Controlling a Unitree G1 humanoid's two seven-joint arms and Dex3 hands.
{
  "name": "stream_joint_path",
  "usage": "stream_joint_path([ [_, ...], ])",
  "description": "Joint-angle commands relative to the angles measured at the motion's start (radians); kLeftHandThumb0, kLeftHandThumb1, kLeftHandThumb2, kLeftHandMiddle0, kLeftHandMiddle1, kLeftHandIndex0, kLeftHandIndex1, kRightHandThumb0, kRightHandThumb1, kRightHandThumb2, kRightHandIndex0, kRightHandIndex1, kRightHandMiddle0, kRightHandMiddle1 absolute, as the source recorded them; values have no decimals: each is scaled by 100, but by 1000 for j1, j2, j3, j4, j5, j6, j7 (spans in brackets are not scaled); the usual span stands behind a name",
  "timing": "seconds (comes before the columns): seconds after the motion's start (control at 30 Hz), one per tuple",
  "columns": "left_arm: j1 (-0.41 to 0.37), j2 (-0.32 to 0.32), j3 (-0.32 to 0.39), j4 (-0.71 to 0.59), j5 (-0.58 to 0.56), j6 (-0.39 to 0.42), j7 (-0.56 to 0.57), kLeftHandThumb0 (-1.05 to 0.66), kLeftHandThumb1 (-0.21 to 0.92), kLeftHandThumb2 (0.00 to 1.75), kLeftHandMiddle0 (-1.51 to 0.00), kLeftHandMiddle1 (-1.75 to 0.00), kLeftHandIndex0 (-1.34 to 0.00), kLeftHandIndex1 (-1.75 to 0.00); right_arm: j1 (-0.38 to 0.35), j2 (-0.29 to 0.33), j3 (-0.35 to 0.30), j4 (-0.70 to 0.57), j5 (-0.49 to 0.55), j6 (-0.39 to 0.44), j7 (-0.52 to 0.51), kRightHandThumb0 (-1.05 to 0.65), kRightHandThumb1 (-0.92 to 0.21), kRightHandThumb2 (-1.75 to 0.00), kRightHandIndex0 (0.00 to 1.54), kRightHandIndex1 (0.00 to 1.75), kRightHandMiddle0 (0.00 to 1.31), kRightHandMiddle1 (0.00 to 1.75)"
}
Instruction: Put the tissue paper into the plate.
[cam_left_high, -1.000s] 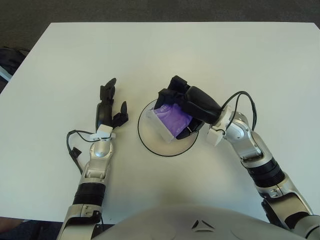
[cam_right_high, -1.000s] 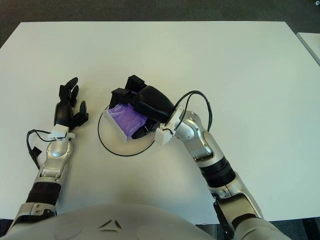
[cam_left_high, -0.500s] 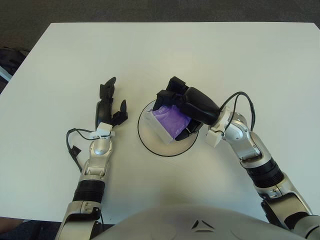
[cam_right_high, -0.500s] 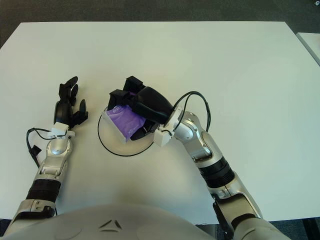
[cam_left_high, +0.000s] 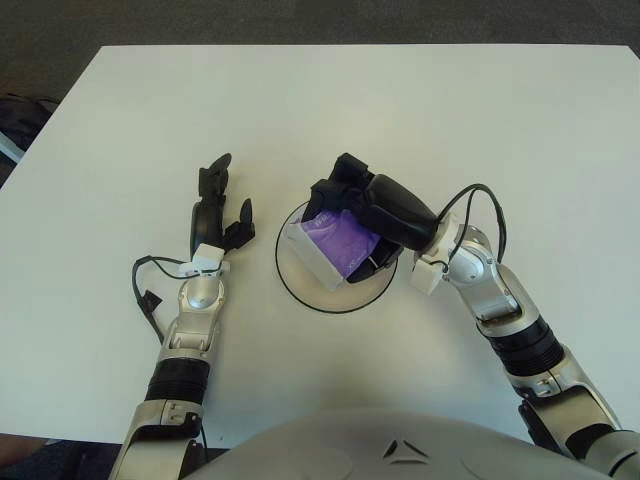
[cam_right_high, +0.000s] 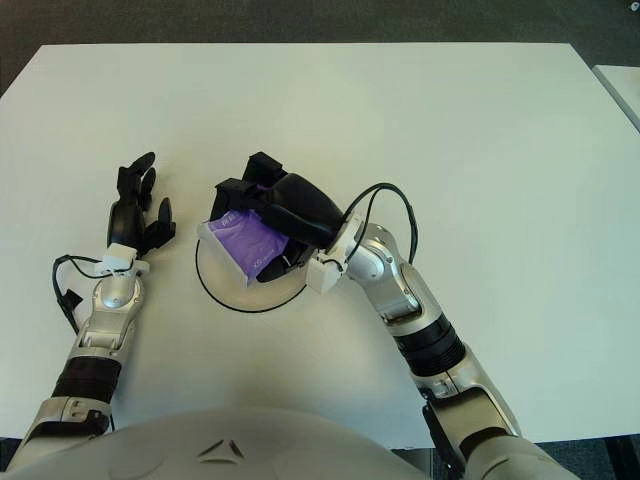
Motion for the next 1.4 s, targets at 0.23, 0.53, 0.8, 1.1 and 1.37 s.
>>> stream_joint_path([
  [0.23,104,-29,-19,174,-1,-11,-15,-71,92,76,-29,-4,0,-82,-7,6,-16,8,-100,-45,-91,0,-38,-122,57,166,38,174],
  [0.53,96,-23,-21,197,8,-18,-6,-71,92,76,-28,-4,0,-82,-11,-4,-12,6,-83,-20,-65,0,-41,-117,58,160,36,175],
  [0.8,86,-20,-18,228,23,-39,22,-71,92,77,-29,-5,0,-82,-10,-13,-14,4,-103,-17,-65,-1,-56,-101,48,167,22,175],
  [1.1,77,-3,-22,277,36,-80,41,-70,92,75,-29,-5,0,-74,-18,-64,-2,15,-158,-43,-43,-82,-90,-71,3,64,2,68],
  [1.37,62,2,-20,326,20,-137,35,-65,92,69,-31,-6,0,-63,-37,-103,0,42,-210,-115,-76,-104,-92,-76,0,3,0,3],
])
